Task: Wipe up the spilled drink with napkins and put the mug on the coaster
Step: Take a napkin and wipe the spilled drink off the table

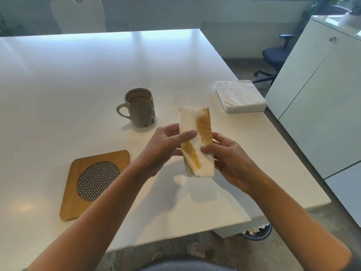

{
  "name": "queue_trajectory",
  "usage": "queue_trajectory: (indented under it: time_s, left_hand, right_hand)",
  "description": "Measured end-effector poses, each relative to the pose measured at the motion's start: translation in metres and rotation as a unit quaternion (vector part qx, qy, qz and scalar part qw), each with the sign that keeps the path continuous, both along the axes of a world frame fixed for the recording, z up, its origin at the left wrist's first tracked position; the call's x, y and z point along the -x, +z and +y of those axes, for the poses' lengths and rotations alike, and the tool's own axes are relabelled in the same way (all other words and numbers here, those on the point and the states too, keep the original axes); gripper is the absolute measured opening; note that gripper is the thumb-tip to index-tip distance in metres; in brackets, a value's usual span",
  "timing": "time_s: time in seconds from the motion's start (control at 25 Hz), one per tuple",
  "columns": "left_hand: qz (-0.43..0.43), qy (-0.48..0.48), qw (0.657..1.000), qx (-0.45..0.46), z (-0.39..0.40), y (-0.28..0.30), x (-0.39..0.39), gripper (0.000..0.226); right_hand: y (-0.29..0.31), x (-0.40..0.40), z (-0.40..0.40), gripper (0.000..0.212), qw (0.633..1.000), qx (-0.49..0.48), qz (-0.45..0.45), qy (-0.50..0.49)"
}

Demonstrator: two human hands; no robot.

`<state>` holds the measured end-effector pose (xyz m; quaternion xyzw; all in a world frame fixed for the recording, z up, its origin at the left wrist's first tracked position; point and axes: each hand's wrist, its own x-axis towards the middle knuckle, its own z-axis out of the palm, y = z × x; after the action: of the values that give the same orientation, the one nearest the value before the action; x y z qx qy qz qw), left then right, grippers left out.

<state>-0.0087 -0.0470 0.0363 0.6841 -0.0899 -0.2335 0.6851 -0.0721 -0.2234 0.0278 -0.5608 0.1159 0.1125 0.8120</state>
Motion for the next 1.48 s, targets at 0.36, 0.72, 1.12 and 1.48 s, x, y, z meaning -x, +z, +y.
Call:
queue_trajectory:
  time_s: [0.36, 0.72, 1.12, 1.48]
  left_hand:
    - [-0.028, -0.005, 0.998, 0.053, 0.001, 0.000, -0.003, 0.021]
    - [-0.074, -0.002, 0.997, -0.005, -0.002, -0.002, -0.003, 0.020]
    - [-0.107, 0.068, 0.991, 0.032, -0.005, 0.002, -0.002, 0.011]
    - [-0.003, 0.140, 0.984, 0.110, 0.000, 0.001, -0.007, 0.009]
  right_hand:
    - [0.006, -0.005, -0.019, 0.045, 0.992, 0.094, -0.083, 0.029]
    - [0.005, -0.009, -0.022, 0.032, 0.988, 0.130, -0.080, 0.036]
    - [0.003, -0.019, -0.034, 0.082, 0.960, -0.251, 0.078, -0.092]
    - [0.006, -0.013, -0.029, 0.053, 0.964, -0.215, 0.079, -0.132]
